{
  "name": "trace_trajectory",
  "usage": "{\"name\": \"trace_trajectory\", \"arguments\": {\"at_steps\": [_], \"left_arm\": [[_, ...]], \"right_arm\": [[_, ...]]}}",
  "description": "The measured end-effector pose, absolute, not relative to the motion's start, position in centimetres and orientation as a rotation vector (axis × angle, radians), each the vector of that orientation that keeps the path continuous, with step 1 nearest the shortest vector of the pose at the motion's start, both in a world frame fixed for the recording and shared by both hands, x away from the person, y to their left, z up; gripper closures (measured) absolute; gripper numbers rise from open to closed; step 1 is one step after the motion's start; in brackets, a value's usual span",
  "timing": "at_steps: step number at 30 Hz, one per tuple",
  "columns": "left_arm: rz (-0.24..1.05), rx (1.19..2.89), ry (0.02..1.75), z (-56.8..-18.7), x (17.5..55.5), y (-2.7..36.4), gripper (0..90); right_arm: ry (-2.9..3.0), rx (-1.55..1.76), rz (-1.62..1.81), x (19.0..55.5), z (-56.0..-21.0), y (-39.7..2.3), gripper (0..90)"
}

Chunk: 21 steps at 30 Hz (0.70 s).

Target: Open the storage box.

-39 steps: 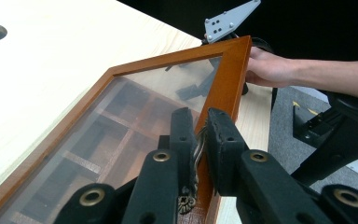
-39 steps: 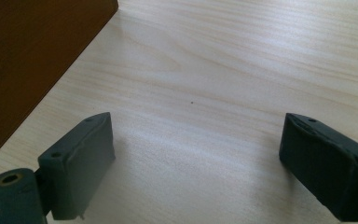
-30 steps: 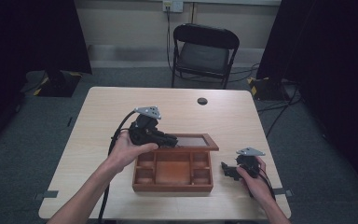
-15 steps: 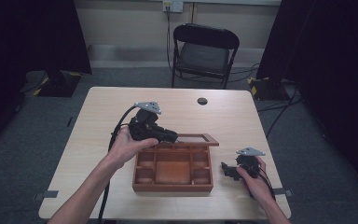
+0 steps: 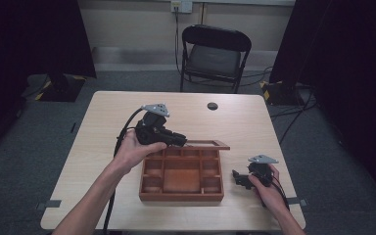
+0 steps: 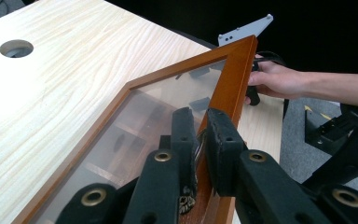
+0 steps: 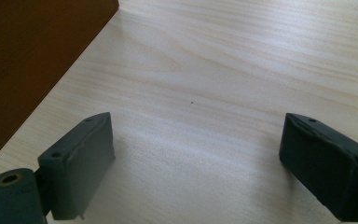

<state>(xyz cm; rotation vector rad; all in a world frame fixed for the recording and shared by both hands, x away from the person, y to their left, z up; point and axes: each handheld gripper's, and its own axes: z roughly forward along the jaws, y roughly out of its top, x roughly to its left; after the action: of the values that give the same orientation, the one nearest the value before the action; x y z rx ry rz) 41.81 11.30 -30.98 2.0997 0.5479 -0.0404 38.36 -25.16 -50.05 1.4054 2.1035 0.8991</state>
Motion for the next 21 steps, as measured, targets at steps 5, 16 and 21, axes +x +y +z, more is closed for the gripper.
{"name": "trace_trajectory", "arguments": {"at_steps": [5,16,21], "left_arm": [[-0.043,2.102,0.537,-30.91,42.02,11.36,82.2],[-0.045,2.095,0.546,-30.66,42.41,11.45,82.3],[-0.031,2.084,0.544,-30.52,42.61,11.46,82.5]], "right_arm": [[2.104,1.406,0.899,38.36,-50.05,-25.16,9.4],[2.104,1.405,0.899,38.36,-50.05,-25.16,9.4],[2.104,1.406,0.899,38.36,-50.05,-25.16,9.4]]}}
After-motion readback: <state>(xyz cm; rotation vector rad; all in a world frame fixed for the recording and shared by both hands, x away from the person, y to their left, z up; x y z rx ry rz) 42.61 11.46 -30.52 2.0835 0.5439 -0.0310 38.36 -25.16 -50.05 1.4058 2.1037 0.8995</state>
